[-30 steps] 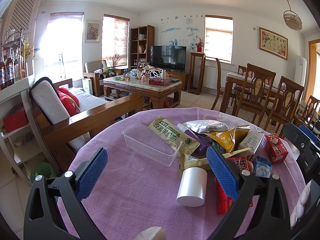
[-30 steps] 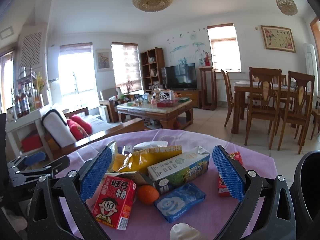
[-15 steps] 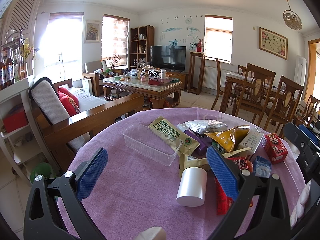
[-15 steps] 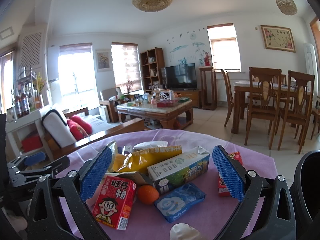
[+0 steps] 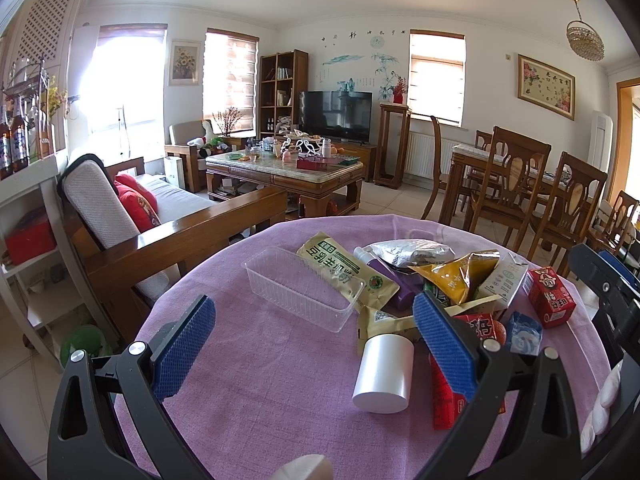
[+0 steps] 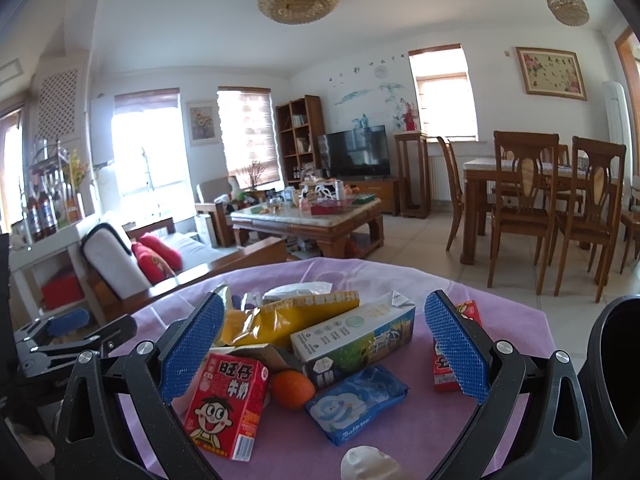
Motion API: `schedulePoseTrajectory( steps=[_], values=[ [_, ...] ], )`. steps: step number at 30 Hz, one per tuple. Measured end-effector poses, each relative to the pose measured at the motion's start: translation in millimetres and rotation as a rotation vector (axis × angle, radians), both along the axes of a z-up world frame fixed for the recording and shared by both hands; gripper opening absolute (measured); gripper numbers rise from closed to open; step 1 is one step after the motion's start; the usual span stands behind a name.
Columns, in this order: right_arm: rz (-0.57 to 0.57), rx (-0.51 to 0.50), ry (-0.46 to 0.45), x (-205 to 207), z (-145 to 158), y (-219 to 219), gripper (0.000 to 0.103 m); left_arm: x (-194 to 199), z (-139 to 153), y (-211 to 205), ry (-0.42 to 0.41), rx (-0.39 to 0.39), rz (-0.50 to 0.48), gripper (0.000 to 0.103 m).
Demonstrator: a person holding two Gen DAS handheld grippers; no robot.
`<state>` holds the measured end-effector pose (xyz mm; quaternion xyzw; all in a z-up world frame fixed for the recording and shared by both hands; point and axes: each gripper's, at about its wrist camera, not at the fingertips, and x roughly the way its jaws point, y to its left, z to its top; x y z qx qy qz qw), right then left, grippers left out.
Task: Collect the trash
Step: 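Grasp the clear plastic tray with the left tool while the right tool grasps the red milk carton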
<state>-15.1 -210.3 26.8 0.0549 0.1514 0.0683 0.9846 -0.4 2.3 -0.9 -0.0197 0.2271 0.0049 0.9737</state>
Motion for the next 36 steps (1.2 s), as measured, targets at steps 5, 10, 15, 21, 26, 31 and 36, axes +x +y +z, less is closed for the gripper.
schedulePoseTrajectory(
  steps=[5, 10, 15, 21, 26, 31, 36],
  values=[
    [-0.045, 0.047, 0.031, 4, 0, -10, 0.099, 1, -1, 3, 0.003, -0.008, 0.003, 0.098],
    [-0.075, 0.134, 0.071, 9, -8, -27, 0.099, 4, -2, 4, 0.039, -0.028, 0.023, 0.098],
    [-0.065, 0.146, 0.146, 10, -13, -50, 0.099, 24, -12, 21, 0.168, -0.181, -0.069, 0.098],
    [-0.006, 0.126, 0.238, 16, -22, -86, 0.099, 67, -2, 37, 0.321, -0.263, -0.144, 0.098],
    [0.001, 0.168, 0.273, 22, -28, -110, 0.097, 99, -19, 47, 0.463, -0.278, -0.055, 0.097],
    [-0.021, 0.182, 0.318, 36, -33, -127, 0.086, 110, -36, 57, 0.536, -0.314, -0.011, 0.078],
    [-0.037, 0.152, 0.402, 62, -40, -123, 0.074, 118, -41, 60, 0.534, -0.323, 0.009, 0.068]
  ],
)
